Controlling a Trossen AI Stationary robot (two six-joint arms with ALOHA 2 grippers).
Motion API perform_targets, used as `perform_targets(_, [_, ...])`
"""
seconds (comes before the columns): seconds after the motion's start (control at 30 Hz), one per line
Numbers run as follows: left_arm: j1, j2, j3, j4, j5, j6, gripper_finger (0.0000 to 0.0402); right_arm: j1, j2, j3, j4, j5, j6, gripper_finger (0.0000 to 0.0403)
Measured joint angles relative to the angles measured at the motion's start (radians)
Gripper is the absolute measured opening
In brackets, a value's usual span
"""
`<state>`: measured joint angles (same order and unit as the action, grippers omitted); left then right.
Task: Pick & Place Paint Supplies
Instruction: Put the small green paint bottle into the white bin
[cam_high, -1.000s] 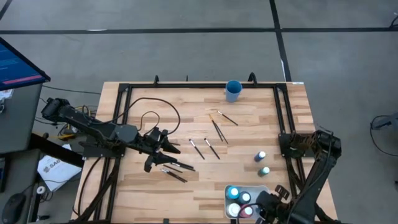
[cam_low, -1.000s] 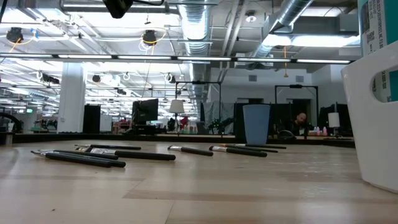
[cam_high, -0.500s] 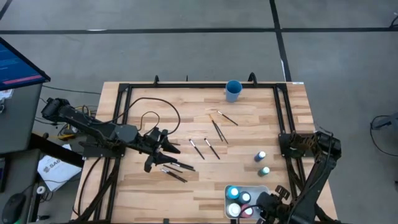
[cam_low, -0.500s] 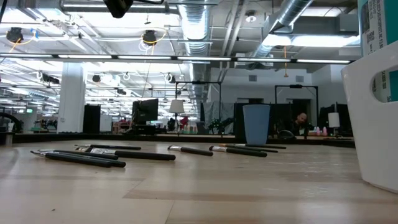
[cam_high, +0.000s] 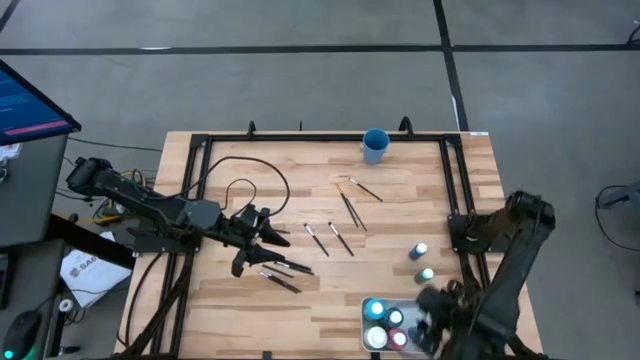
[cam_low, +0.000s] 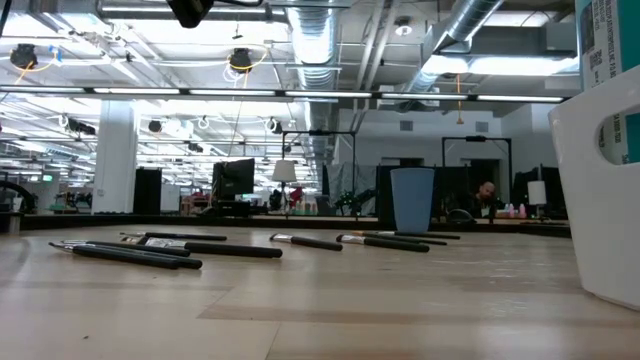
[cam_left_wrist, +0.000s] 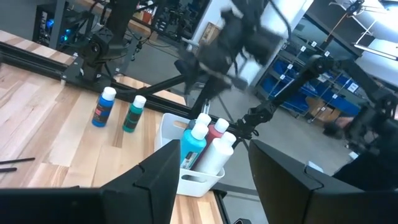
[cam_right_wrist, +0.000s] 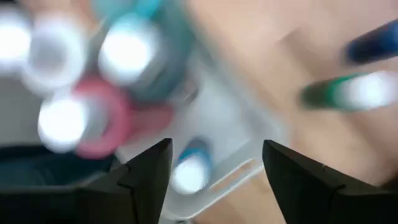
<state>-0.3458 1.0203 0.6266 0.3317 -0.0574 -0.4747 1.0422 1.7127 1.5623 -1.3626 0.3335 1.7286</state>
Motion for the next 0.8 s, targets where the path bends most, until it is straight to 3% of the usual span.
perform_targets(0.2, [0.000, 0.000, 0.000, 0.002, -0.004, 0.000, 0.0182, -0.106, -0.168, 0.000, -0.216, -0.035, 0.026, 0.0245])
perform_targets(0.43, [0.000, 0.000, 0.000, 0.006, -0.003, -0.001, 0.0182, -0.271, -0.257, -0.106, -0.204, -0.182, 0.025, 0.0244])
perform_targets(0.63, [0.000, 0.000, 0.000, 0.006, -0.003, -0.002, 0.0182, -0.300, -0.266, -0.244, -0.200, -0.259, 0.061, 0.0244])
perform_targets(0.8, [0.000, 0.000, 0.000, 0.006, -0.003, -0.002, 0.0182, -0.312, -0.276, -0.316, -0.065, -0.261, 0.053, 0.0244])
